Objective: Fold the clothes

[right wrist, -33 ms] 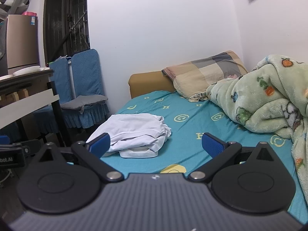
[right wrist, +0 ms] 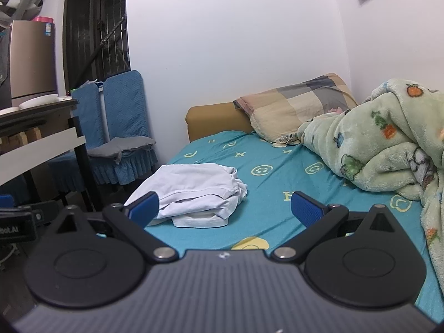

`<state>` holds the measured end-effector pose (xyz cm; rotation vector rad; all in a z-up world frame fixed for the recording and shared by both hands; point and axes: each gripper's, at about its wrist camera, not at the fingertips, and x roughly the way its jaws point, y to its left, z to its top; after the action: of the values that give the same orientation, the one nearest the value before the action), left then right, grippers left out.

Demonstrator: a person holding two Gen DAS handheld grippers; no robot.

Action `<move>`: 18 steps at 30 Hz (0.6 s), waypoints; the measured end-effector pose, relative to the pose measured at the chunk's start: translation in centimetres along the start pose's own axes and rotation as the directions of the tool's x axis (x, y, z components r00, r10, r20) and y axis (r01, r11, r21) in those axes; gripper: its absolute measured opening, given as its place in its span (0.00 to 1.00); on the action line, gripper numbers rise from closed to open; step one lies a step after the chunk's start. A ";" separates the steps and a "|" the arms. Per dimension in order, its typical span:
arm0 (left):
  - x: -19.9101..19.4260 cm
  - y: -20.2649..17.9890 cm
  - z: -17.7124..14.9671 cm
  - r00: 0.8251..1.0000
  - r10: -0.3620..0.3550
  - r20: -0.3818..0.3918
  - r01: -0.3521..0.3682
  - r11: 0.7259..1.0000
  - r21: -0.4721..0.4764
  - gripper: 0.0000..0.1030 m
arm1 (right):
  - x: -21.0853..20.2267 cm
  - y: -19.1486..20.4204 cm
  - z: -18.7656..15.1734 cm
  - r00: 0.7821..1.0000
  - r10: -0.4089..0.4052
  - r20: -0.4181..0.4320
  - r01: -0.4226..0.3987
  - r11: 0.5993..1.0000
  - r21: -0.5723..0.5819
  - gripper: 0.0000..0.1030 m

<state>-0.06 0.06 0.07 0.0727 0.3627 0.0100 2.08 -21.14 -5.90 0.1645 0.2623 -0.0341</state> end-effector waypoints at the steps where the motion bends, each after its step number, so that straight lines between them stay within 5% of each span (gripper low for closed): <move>1: -0.1 0.1 0.0 1.000 -0.003 0.003 0.003 1.000 -0.007 1.00 | 0.0 0.0 0.0 1.000 0.000 -0.001 0.000 1.000 -0.001 1.00; 18: 0.0 0.4 -0.2 1.000 -0.015 0.017 0.016 0.999 -0.037 1.00 | 0.3 0.3 0.4 1.000 -0.005 -0.011 0.005 1.000 -0.018 1.00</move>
<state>-0.11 0.47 -0.08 0.0334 0.3463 0.0008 2.45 -20.89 -5.58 0.1458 0.2743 -0.0359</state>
